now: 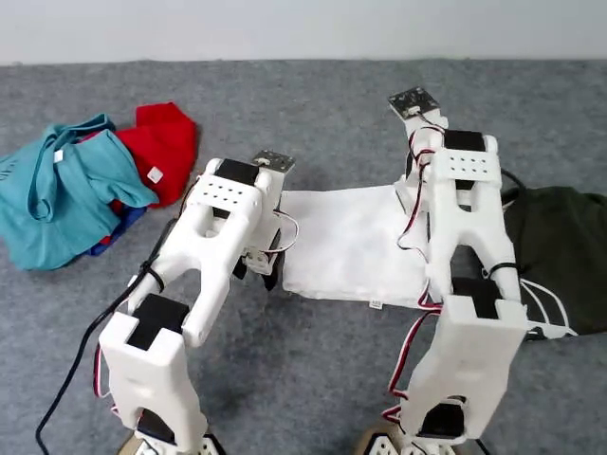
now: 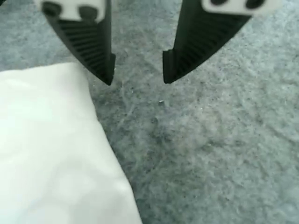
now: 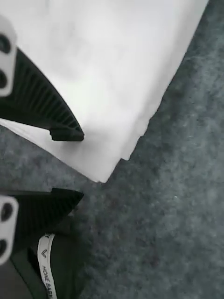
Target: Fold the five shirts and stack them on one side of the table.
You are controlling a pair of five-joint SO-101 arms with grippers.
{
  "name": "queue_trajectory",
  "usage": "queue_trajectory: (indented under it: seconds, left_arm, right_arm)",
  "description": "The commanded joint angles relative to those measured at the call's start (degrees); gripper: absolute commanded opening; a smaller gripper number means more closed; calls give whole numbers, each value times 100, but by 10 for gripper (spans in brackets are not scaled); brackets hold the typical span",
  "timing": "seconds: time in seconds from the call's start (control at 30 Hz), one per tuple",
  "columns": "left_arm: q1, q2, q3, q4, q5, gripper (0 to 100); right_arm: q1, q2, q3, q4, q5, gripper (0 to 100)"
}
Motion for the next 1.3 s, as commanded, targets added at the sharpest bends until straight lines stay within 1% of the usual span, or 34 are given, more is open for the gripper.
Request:
queue_trajectory:
  seconds: [0.0,0.1,0.17,0.3,0.4,0.57,0.7,0.83,1.07,1.27]
  left_arm:
    - [0,-343,-22,79,-79,177]
    - [0,-378,-22,149,-79,177]
    - [0,-396,-66,325,-97,177]
    - [-132,-396,-567,844,-255,177]
    - [-167,-396,-1095,905,-255,177]
    - [325,-369,-1921,888,-237,177]
    - [695,-176,-2044,782,-237,177]
    - [800,431,-1868,747,-237,177]
    - [563,1626,-1868,571,-237,177]
    - [105,1934,-1868,589,-246,176]
  right_arm:
    - [48,-48,-246,-268,62,183]
    - [48,-75,-246,-479,70,183]
    - [48,-171,-316,-347,70,183]
    - [57,-752,-809,971,70,183]
    - [57,-1138,-1046,2000,70,186]
    - [66,-1376,-1046,2914,70,185]
    - [66,-1411,-1002,2993,35,184]
    - [66,-1411,-993,2993,35,184]
    - [66,-1367,-993,2976,53,184]
    - [66,-1358,-985,2976,62,184]
